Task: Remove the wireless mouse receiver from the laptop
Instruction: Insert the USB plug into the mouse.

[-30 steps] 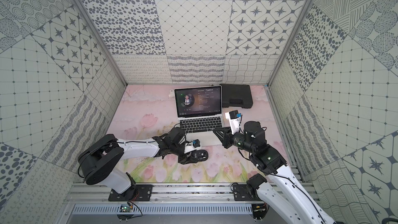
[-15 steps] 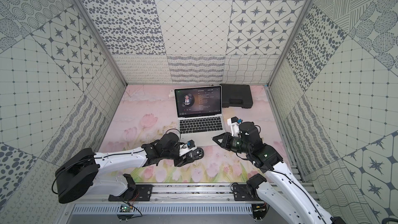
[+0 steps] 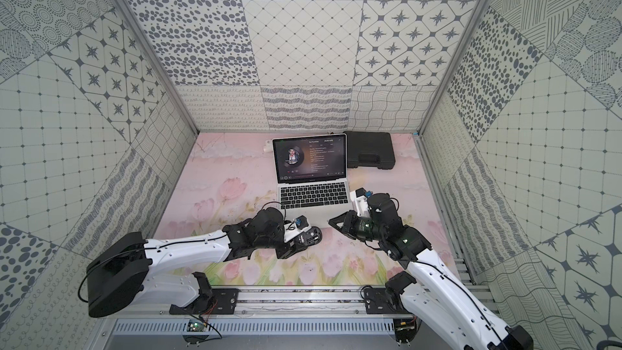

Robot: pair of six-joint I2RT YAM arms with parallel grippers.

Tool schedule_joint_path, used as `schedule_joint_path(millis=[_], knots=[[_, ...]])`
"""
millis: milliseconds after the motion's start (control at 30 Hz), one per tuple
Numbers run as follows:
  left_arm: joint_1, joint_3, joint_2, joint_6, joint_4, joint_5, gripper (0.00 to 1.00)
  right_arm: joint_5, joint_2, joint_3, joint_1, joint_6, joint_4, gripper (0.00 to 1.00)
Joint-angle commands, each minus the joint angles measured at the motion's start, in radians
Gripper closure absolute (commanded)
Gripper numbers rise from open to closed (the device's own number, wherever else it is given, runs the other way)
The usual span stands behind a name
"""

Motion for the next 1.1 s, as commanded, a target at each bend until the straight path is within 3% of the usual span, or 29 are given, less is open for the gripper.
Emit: schedule_joint_path(millis=[0, 167, 300, 567, 633, 800, 867, 1067], knots=[[-0.004, 0.105, 0.025, -0.051, -0.183, 0.092, 1.00, 0.044, 0.037, 0.109, 0.000, -0.404, -0.128, 0.95], [-0.004, 0.181, -0.018, -0.068, -0.353, 0.149, 1.00, 0.019, 0.103, 0.227, 0.008, -0.689, -0.272, 0.92], [-0.005, 0.236, -0.017, -0.083, -0.467, 0.162, 1.00, -0.062, 0.103, 0.246, 0.022, -0.769, -0.246, 0.89], [-0.005, 0.335, 0.017, -0.056, -0.621, 0.206, 1.00, 0.036, 0.129, 0.373, 0.106, -1.145, -0.455, 0.87], [-0.004, 0.329, 0.017, -0.073, -0.605, 0.182, 1.00, 0.083, 0.137, 0.371, 0.109, -1.109, -0.440, 0.89], [-0.006, 0.149, -0.144, -0.120, -0.349, 0.108, 1.00, -0.015, 0.215, 0.379, 0.119, -0.981, -0.422, 0.89], [-0.014, 0.100, -0.192, -0.114, -0.298, 0.098, 1.00, 0.010, 0.190, 0.367, 0.153, -0.975, -0.397, 0.90], [-0.040, 0.173, -0.043, -0.096, -0.421, 0.063, 1.00, 0.033, 0.126, 0.352, 0.167, -0.977, -0.375, 0.90]])
